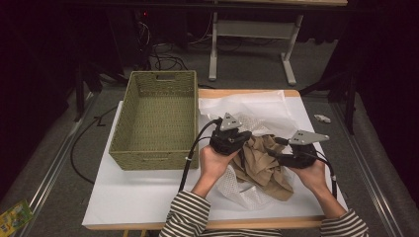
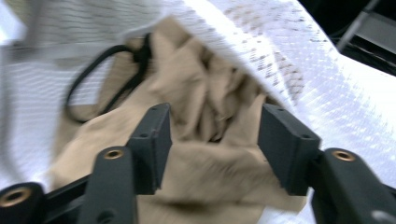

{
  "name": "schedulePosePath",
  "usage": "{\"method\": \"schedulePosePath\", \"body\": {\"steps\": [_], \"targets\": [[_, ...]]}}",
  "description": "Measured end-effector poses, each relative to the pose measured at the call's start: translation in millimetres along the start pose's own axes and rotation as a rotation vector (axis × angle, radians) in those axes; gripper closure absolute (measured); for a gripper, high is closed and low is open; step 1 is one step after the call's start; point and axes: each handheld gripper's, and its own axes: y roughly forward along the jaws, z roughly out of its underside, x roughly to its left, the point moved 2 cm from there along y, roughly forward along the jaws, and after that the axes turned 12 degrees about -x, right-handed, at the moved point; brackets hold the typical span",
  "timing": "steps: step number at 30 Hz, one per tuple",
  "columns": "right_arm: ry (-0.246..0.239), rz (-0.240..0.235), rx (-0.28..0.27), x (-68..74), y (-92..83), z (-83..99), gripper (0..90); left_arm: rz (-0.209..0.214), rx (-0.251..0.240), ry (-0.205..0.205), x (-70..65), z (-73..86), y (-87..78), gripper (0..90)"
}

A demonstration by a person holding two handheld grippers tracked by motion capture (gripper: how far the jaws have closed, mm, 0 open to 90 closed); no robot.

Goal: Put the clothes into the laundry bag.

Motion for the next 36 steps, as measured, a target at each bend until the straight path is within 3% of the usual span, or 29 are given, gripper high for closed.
{"method": "schedulePosePath", "body": {"steps": [4,7,12,15,21,23,26,28,36], "targets": [[0.002,-0.053,0.027,8.1,-8.7,9.9,33.3,-0.001,0.004,0.0,0.3,0.9,1.7,89.0],[0.012,-0.085,0.064,12.8,-3.2,20.5,27.7,-0.003,0.004,0.001,0.1,1.0,1.9,88.9],[0.056,-0.102,0.115,13.7,15.3,33.6,26.5,-0.002,0.008,0.003,-0.6,1.6,2.2,88.9],[0.055,-0.109,0.14,15.6,23.2,37.8,28.8,-0.001,0.009,0.002,-0.8,1.9,2.6,88.9],[0.045,-0.111,0.206,16.3,35.6,44.5,43.7,0.008,0.006,0.0,-2.0,2.5,4.9,88.9],[0.052,-0.128,0.219,16.2,38.4,46.0,53.4,0.009,0.007,-0.001,-2.1,2.7,5.2,88.9],[0.003,-0.152,0.23,19.6,39.9,46.1,72.9,0.01,0.007,-0.001,-2.3,2.7,5.1,88.9],[-0.043,-0.143,0.228,24.1,39.4,44.4,79.9,0.012,0.014,0.001,-2.6,3.2,5.3,88.9],[-0.073,-0.09,0.086,28.1,26.5,21.6,84.6,0.02,0.027,-0.001,-3.9,7.5,6.9,88.9]]}}
